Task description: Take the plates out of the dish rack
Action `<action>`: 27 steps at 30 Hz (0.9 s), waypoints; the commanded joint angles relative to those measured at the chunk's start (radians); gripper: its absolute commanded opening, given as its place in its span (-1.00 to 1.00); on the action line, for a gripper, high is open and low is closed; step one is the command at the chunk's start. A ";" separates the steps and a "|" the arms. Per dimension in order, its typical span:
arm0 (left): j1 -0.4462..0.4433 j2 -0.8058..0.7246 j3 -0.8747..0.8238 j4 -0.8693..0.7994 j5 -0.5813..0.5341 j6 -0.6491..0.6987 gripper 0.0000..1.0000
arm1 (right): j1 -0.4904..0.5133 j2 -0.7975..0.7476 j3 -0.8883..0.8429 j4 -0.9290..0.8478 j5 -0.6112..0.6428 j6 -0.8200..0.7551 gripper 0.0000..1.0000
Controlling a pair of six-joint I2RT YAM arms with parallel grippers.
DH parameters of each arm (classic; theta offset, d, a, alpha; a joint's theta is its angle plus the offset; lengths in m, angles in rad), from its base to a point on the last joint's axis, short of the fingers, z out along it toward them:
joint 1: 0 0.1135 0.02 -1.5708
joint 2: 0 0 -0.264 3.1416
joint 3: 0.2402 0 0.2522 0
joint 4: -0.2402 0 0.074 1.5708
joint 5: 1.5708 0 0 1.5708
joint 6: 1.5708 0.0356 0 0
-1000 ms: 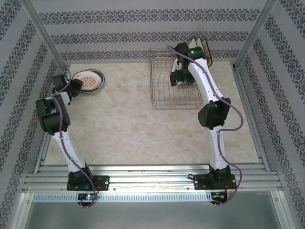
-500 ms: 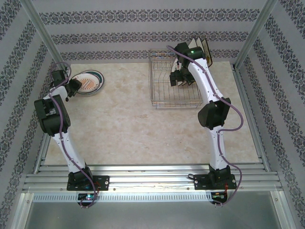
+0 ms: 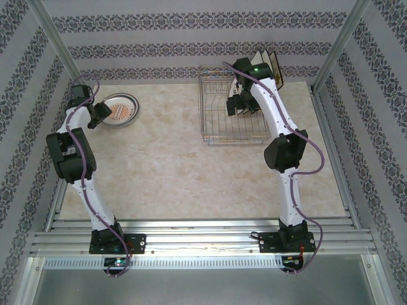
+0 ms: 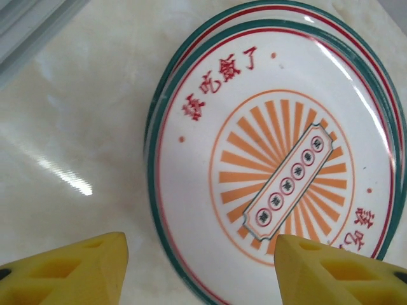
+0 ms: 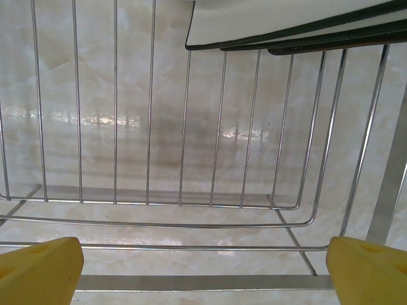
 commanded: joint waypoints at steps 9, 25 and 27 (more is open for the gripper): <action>-0.150 -0.140 0.128 -0.382 -0.300 0.250 0.76 | 0.009 -0.085 -0.018 -0.006 0.000 -0.006 0.96; -0.426 0.122 0.706 -0.979 -0.198 0.273 0.99 | 0.033 0.029 0.148 0.287 0.086 0.002 0.96; -0.430 0.151 0.756 -1.009 -0.204 0.276 0.99 | 0.018 0.071 0.196 0.300 0.130 0.029 0.96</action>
